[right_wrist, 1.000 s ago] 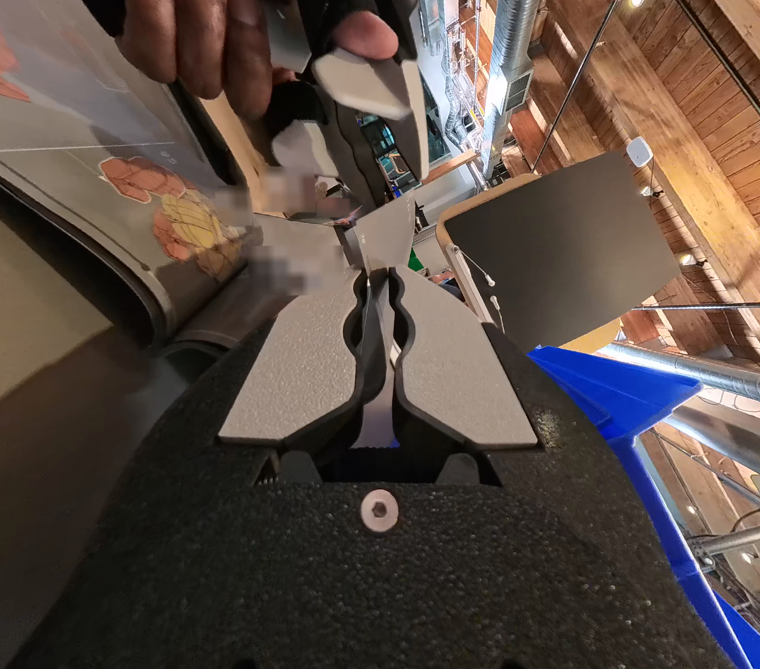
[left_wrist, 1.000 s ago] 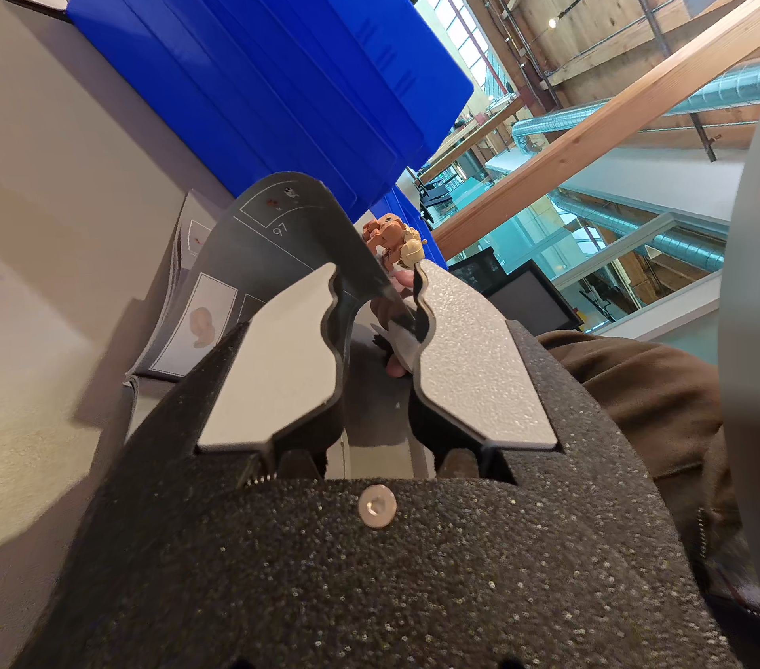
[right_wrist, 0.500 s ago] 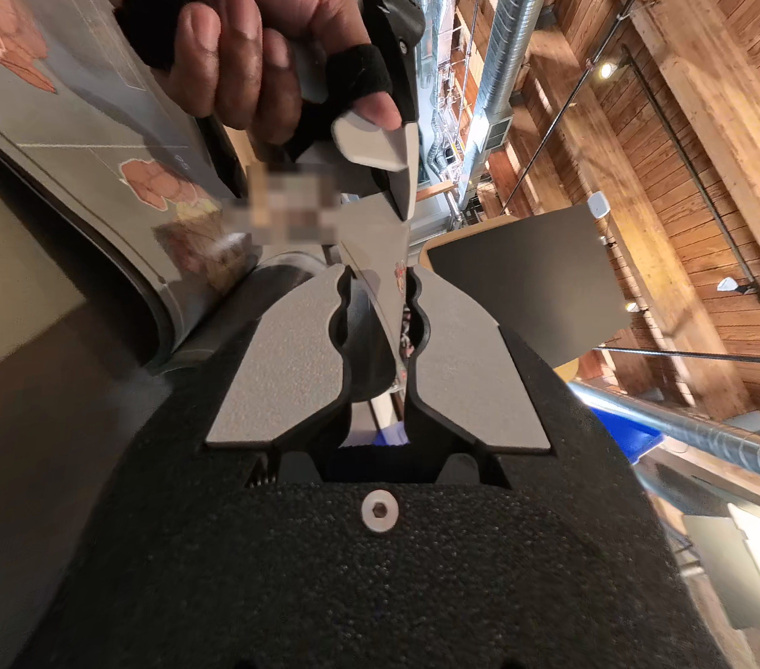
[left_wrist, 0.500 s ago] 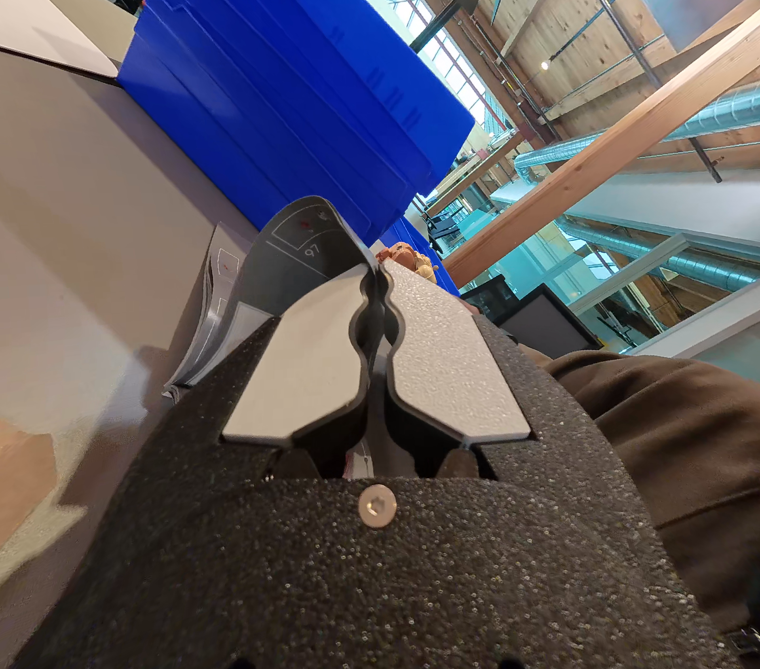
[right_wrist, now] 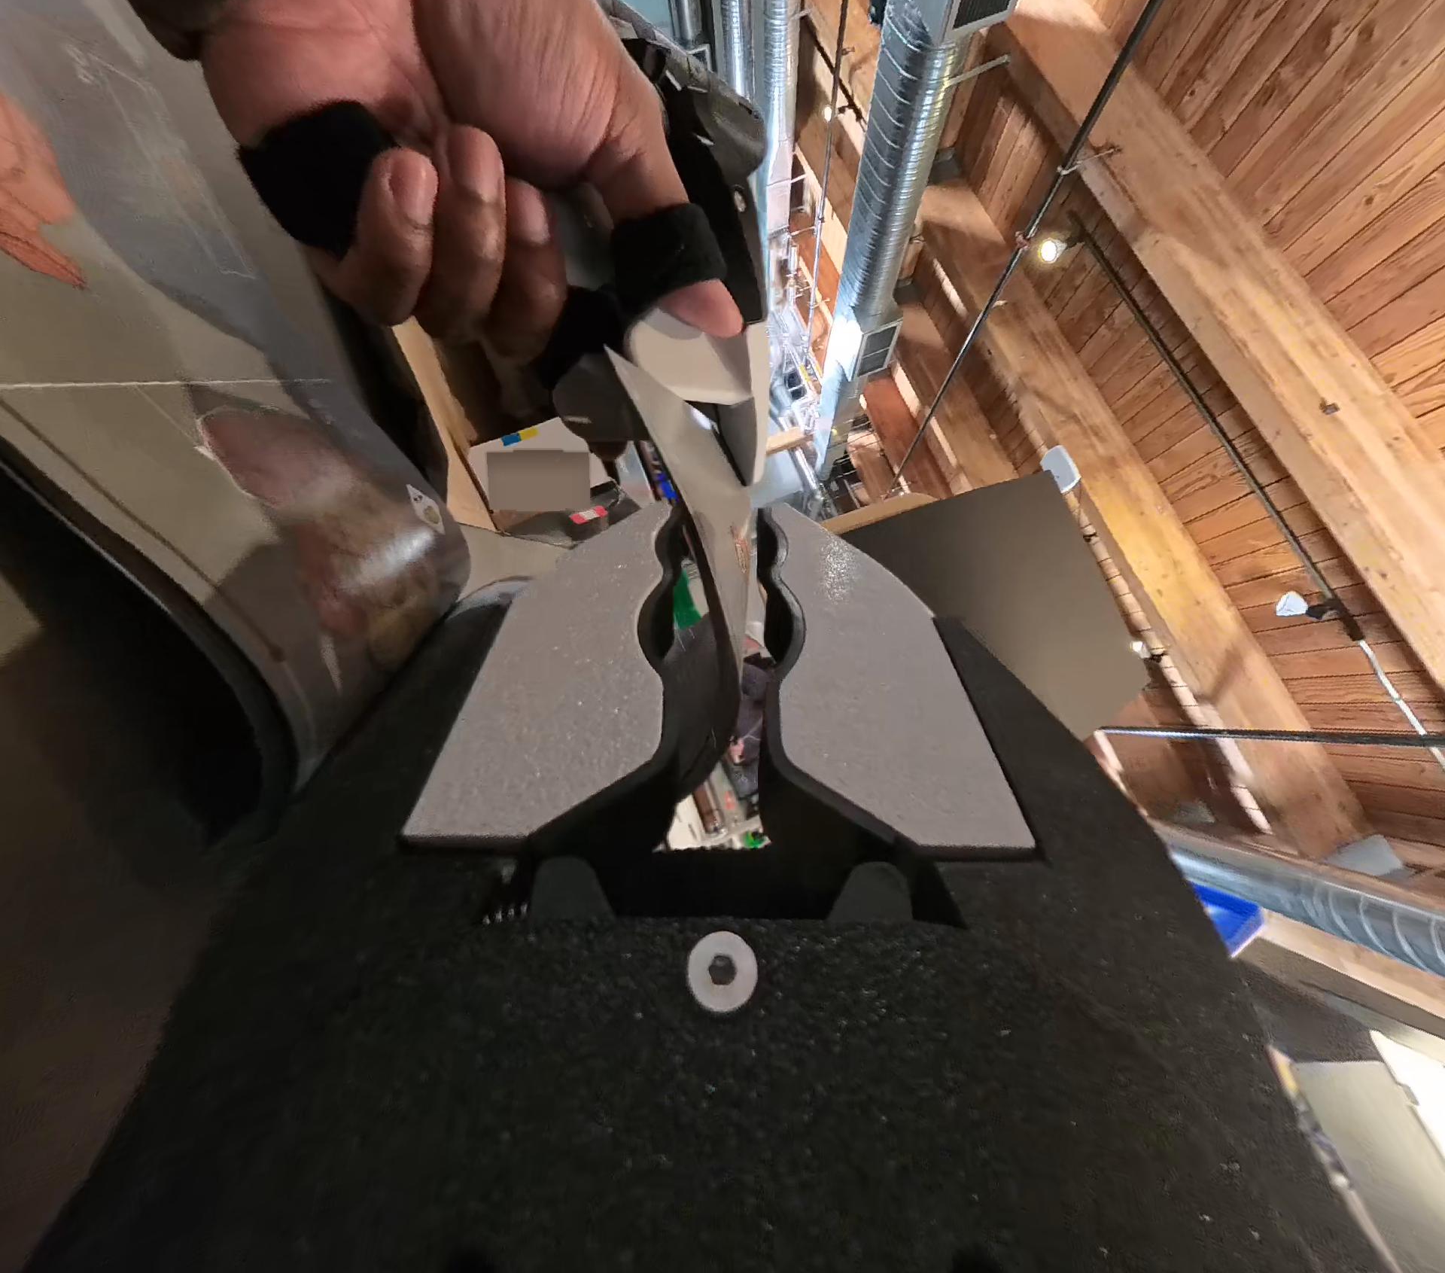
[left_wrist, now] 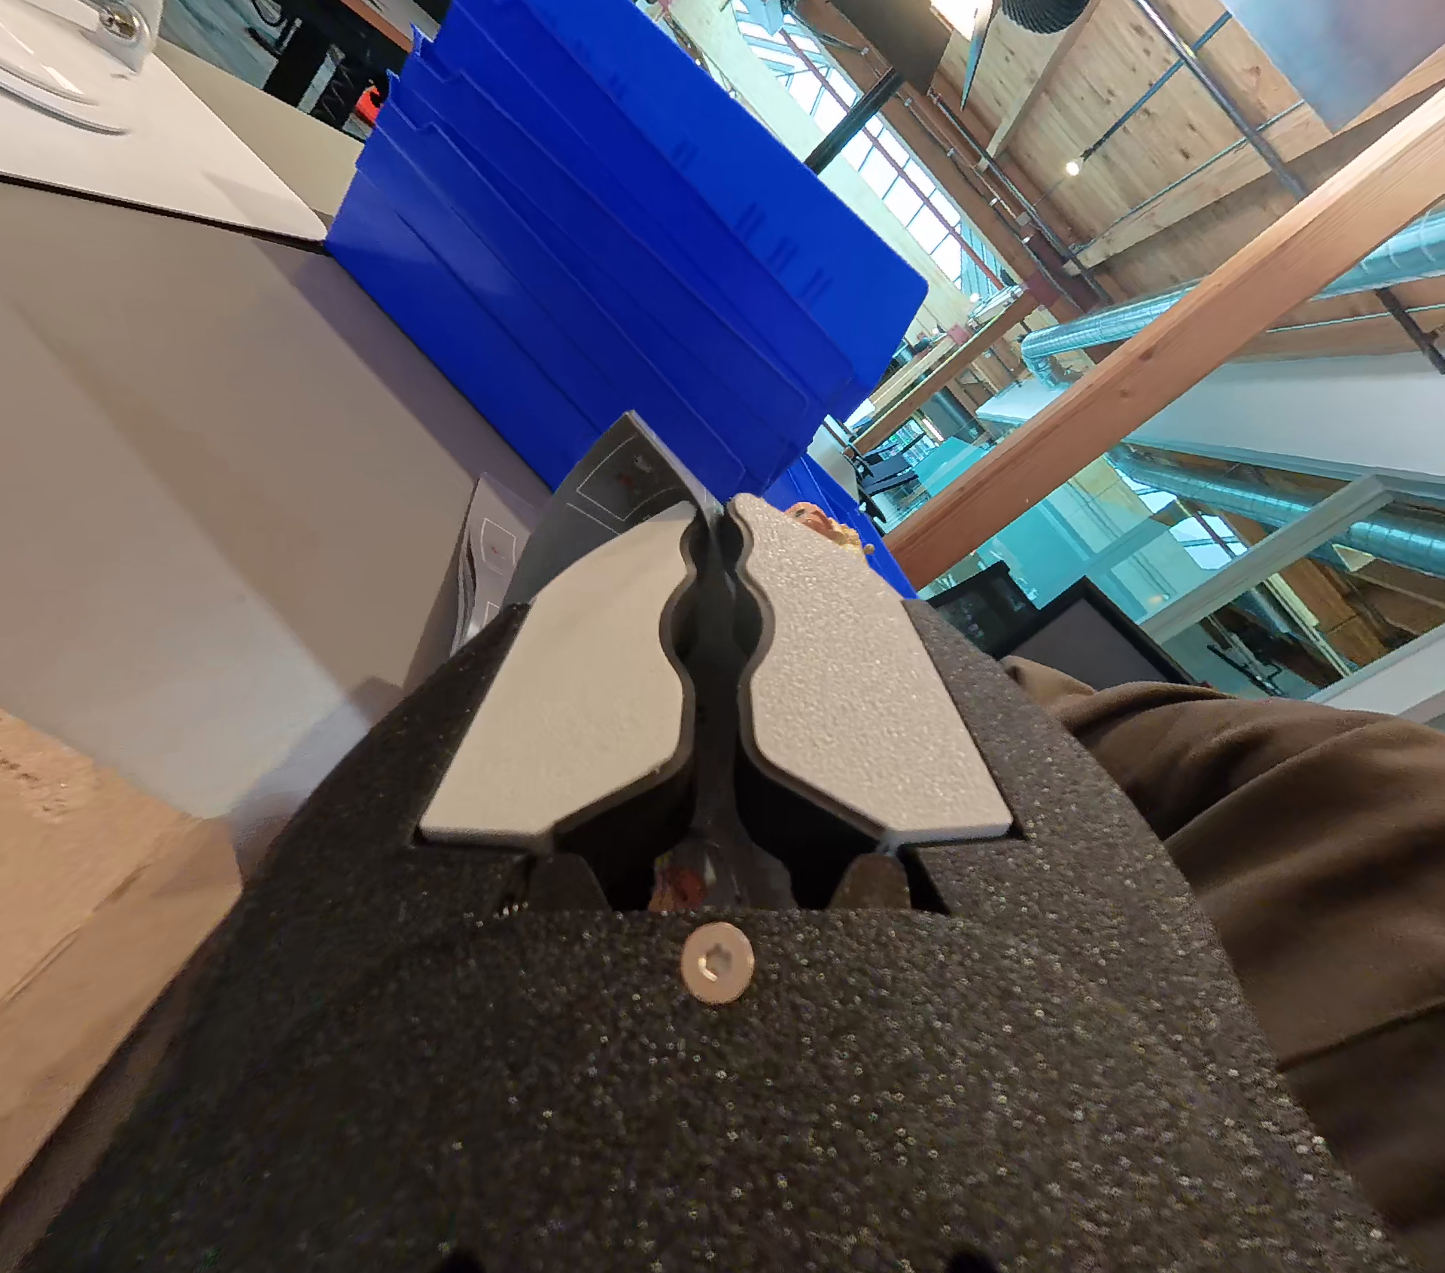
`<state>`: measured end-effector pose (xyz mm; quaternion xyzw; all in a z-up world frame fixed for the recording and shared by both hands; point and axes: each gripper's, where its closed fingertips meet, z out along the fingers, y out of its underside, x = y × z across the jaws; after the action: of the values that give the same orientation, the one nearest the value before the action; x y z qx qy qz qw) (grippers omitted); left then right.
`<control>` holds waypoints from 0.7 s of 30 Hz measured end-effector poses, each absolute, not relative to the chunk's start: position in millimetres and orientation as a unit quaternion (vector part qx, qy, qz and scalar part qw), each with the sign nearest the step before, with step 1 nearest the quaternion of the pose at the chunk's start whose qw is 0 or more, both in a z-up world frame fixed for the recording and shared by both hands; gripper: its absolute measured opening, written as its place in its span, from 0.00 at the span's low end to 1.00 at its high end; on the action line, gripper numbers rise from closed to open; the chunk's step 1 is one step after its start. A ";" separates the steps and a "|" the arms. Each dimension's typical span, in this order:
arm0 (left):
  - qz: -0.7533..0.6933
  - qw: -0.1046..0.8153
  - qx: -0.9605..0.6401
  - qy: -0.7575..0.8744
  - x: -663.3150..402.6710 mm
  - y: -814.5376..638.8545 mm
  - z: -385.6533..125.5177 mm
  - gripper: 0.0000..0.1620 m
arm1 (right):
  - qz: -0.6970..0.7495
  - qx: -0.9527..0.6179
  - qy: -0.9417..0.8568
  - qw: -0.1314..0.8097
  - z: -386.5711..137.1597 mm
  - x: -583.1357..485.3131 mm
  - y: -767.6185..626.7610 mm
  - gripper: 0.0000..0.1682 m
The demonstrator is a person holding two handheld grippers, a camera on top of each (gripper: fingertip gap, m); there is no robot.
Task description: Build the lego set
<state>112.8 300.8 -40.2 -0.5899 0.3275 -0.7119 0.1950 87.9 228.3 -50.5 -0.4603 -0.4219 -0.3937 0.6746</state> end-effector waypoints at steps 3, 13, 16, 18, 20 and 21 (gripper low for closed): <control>-0.702 0.206 -0.593 0.335 113.9 303.1 -44.7 0.03 | -0.374 -0.469 -0.411 0.687 -46.6 89.9 221.0 0.11; -0.702 0.221 -0.582 0.347 114.0 304.0 -42.2 0.05 | -0.330 -0.523 -0.367 0.695 -45.6 109.9 221.8 0.05; -0.709 0.215 -0.574 0.348 114.3 300.4 -39.0 0.07 | -0.332 -0.526 -0.364 0.694 -45.9 111.6 222.4 0.01; -0.714 0.214 -0.570 0.346 114.3 299.4 -37.1 0.09 | -0.335 -0.527 -0.361 0.693 -45.4 112.9 222.7 0.00; -0.720 0.212 -0.566 0.342 114.2 298.8 -34.9 0.10 | -0.337 -0.530 -0.356 0.692 -44.9 115.1 223.3 0.00; -0.723 0.211 -0.563 0.340 114.1 298.4 -33.5 0.11 | -0.337 -0.532 -0.353 0.692 -44.5 116.4 223.6 0.00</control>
<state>114.1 298.4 -33.5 -0.5632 0.3398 -0.7231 0.2110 116.4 223.6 -44.5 -0.5316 -0.3530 -0.3372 0.6922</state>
